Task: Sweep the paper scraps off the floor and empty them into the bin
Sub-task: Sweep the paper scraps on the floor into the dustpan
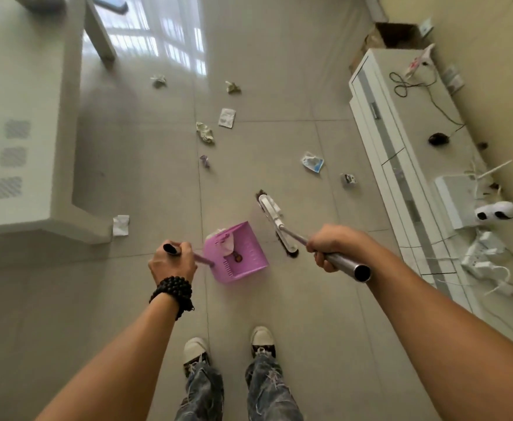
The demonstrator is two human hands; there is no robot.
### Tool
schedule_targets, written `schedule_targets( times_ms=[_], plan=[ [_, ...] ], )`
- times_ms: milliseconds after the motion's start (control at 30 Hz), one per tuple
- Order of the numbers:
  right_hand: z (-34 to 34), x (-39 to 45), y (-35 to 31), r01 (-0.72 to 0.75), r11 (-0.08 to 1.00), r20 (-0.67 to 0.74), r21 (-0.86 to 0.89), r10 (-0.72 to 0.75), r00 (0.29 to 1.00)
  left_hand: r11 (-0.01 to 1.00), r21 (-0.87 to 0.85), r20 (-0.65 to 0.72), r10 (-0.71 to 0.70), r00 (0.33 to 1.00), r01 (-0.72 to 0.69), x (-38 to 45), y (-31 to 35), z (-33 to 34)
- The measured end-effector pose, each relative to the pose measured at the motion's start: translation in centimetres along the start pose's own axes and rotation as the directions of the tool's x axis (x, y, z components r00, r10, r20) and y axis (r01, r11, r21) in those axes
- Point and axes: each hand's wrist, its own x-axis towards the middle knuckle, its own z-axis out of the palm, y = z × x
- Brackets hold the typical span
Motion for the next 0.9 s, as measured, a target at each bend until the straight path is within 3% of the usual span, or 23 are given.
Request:
schedule_targets(
  times_ms=[167,400,700,900],
  plan=[
    [6.1,1.0,-2.4,0.029,1.0,-0.099,0.001,-0.029,0.995,0.995,0.049,-0.048,0.088,0.995,-0.085,4.2,0.1,-8.0],
    [12.5,2.6,-7.4,0.064,0.997,-0.107,-0.03,-0.067,0.992,0.986,0.142,-0.111,0.107,0.988,-0.091,9.3,-3.9,-15.0],
    [21.1,2.2,-10.3,0.058,0.989,-0.007,-0.139,-0.059,0.998,0.997,0.056,-0.171,-0.037,0.985,0.048,12.9,-8.4,-15.5],
    [22.9,0.9,-13.9,0.044,0.994,0.194,-0.098,-0.024,0.981,0.989,-0.072,-0.171,-0.142,0.975,0.132,13.5,-8.7,-14.8]
  ],
)
